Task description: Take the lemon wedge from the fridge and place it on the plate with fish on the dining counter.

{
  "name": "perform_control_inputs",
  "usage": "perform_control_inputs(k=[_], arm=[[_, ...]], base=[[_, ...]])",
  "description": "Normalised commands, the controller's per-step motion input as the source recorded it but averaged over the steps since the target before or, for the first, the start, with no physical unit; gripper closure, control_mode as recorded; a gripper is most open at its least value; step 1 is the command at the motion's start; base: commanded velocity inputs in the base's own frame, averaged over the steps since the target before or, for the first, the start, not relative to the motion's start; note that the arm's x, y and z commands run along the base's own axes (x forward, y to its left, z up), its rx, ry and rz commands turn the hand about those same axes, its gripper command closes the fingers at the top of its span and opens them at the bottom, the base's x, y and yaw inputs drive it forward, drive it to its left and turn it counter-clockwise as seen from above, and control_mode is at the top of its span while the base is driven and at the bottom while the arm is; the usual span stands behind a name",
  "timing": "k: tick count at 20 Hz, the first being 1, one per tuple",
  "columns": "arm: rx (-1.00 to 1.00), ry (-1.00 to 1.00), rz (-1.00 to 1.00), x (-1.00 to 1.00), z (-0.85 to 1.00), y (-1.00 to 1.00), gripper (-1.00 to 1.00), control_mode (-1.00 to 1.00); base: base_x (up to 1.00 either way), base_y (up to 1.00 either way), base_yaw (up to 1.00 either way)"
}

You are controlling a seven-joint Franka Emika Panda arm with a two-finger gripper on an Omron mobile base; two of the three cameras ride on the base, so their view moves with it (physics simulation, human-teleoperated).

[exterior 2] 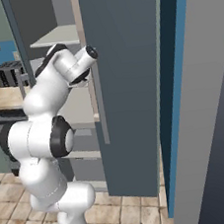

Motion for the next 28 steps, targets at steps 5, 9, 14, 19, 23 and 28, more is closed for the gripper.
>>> perform_control_inputs(k=[5, 9, 14, 19, 23, 28], arm=[[0.04, 0.0, 0.08, 0.32, -0.07, 0.38, -1.0, -1.0], [0.06, 0.0, 0.07, 0.47, -0.14, 0.52, -1.0, -1.0], [0.01, 0.01, 0.09, 0.19, -0.05, 0.59, -1.0, -1.0], [0.0, 0.01, 0.13, -0.18, 0.0, 0.85, -1.0, -1.0], [0.0, 0.0, 0.13, -0.47, 0.0, 1.0, -1.0, -1.0], [0.0, 0.0, 0.11, -0.4, 0.0, 1.0, -1.0, -1.0]], base=[[0.0, 0.0, 0.0], [0.0, 0.0, 0.0], [0.0, 0.0, 0.0], [0.0, 0.0, 0.0], [0.0, 0.0, 0.0], [0.0, 0.0, 0.0]])
